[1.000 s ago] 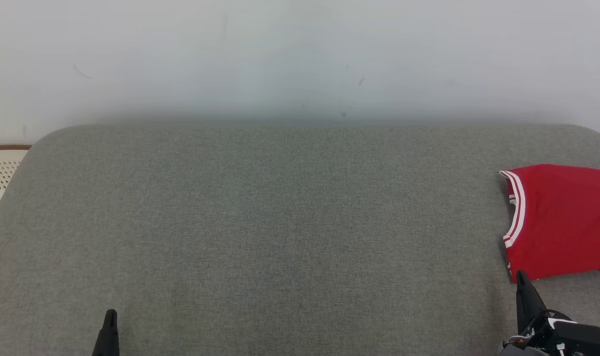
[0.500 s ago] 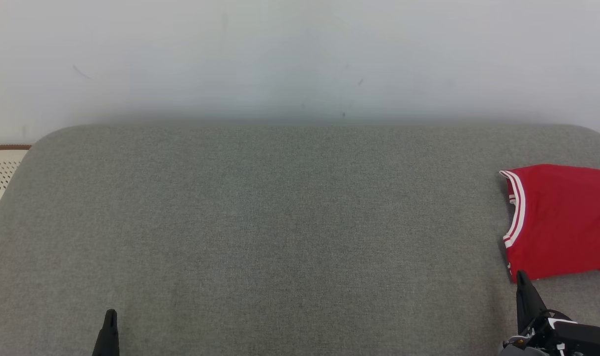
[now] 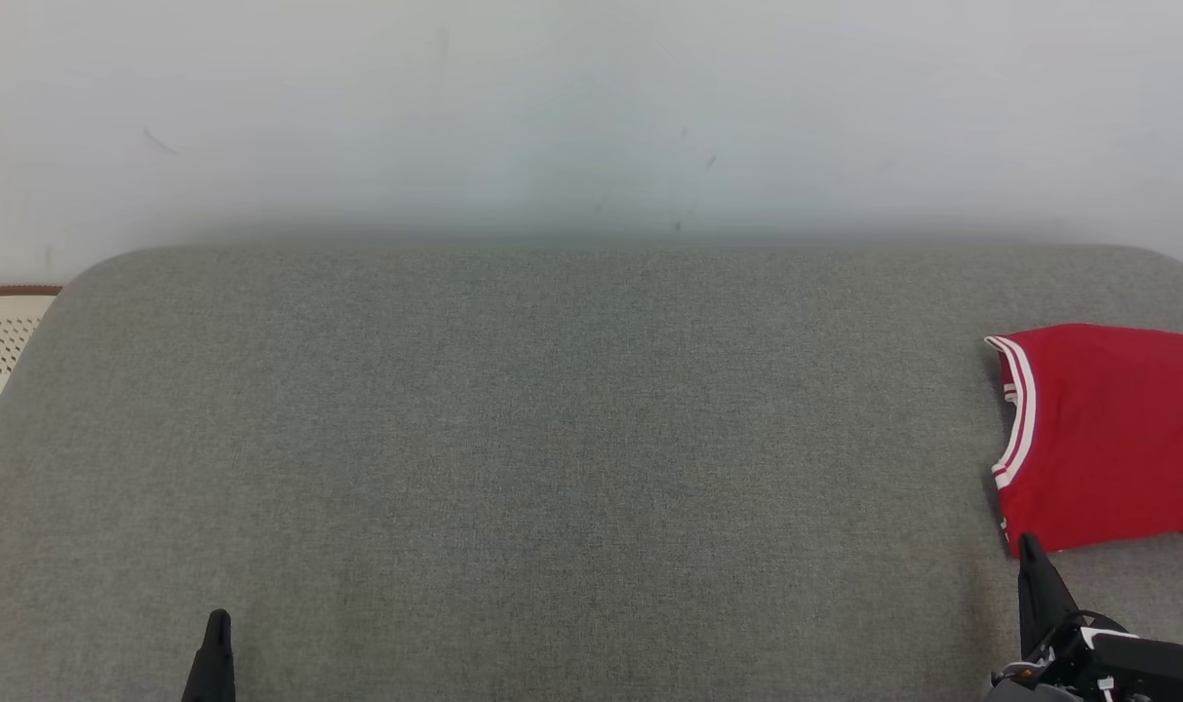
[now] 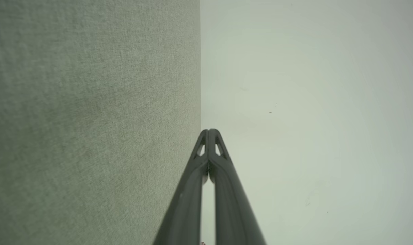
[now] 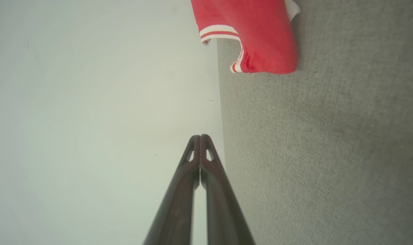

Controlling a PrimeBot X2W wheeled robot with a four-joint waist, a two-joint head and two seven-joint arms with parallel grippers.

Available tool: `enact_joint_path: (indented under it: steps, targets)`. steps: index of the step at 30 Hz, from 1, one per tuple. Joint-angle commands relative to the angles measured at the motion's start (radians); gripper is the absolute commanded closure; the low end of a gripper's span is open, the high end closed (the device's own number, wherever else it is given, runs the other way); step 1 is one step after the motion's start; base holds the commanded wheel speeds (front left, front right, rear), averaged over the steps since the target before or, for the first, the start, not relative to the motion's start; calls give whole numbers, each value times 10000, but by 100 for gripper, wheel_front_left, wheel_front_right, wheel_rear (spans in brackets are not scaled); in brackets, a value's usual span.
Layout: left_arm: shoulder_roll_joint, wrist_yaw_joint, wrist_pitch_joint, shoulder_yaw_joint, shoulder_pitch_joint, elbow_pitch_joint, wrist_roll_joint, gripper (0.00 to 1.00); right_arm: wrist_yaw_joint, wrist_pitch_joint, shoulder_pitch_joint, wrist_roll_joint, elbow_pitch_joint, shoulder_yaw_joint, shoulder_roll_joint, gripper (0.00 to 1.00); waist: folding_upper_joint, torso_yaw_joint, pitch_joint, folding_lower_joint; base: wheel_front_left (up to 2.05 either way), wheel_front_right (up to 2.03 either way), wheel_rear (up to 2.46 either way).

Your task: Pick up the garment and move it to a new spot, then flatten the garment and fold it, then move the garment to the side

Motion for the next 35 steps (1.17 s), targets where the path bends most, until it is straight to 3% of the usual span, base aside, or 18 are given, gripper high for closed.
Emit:
enact_joint_path:
  steps: [1, 35]
  targets:
    - [19, -30, 27, 15, -91, 20, -29, 100, 4, 54, -21, -13, -36, -18, 37, 100, 0, 0, 0, 0, 0, 0, 0]
    - [19, -30, 27, 15, -91, 18, -29, 100, 4, 67, -22, -28, -35, -28, 43, 100, 0, 0, 0, 0, 0, 0, 0]
